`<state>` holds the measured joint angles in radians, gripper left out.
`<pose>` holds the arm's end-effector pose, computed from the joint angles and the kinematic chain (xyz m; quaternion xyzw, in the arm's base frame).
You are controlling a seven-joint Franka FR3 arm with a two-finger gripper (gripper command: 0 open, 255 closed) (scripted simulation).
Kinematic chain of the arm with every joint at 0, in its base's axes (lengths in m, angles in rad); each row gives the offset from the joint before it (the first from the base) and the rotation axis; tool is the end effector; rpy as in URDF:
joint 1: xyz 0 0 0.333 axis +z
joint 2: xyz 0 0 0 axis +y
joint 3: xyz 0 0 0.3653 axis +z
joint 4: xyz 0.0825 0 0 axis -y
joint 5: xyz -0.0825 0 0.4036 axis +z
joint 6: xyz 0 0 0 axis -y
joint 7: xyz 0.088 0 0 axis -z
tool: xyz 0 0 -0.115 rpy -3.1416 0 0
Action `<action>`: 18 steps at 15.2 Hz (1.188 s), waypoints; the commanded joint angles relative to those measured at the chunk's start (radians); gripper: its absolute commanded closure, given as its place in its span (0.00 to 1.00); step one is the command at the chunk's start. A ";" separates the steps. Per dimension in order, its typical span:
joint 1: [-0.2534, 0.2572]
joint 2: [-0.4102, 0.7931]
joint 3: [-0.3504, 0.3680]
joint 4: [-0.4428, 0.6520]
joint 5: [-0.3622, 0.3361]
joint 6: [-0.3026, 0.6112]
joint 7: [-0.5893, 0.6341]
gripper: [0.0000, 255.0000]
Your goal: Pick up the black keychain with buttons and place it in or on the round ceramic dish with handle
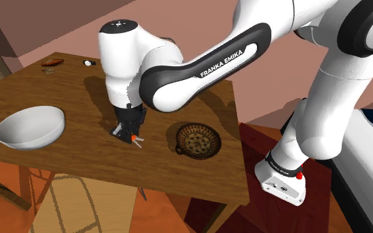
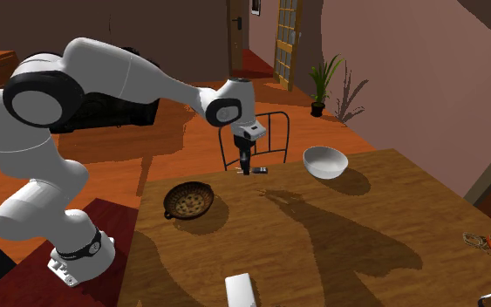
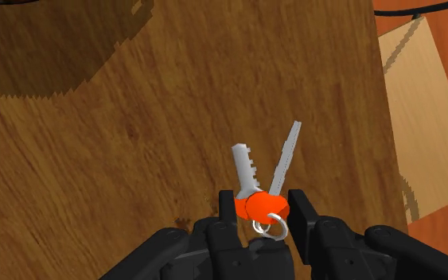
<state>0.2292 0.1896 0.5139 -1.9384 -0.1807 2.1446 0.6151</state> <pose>0.4750 0.4052 0.4337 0.9936 0.1064 0.0365 0.0098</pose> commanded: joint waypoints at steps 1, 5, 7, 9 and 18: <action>-0.003 -0.014 0.002 0.012 0.011 -0.024 -0.008 1.00; -0.005 -0.034 0.005 0.044 0.026 -0.072 -0.021 1.00; -0.006 -0.043 0.006 0.061 0.033 -0.097 -0.026 1.00; -0.007 -0.051 0.007 0.079 0.039 -0.121 -0.031 1.00; -0.041 -0.414 -0.035 -0.285 0.235 -0.070 -0.194 1.00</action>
<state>0.1880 -0.1785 0.4887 -2.1772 0.0309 2.0692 0.4444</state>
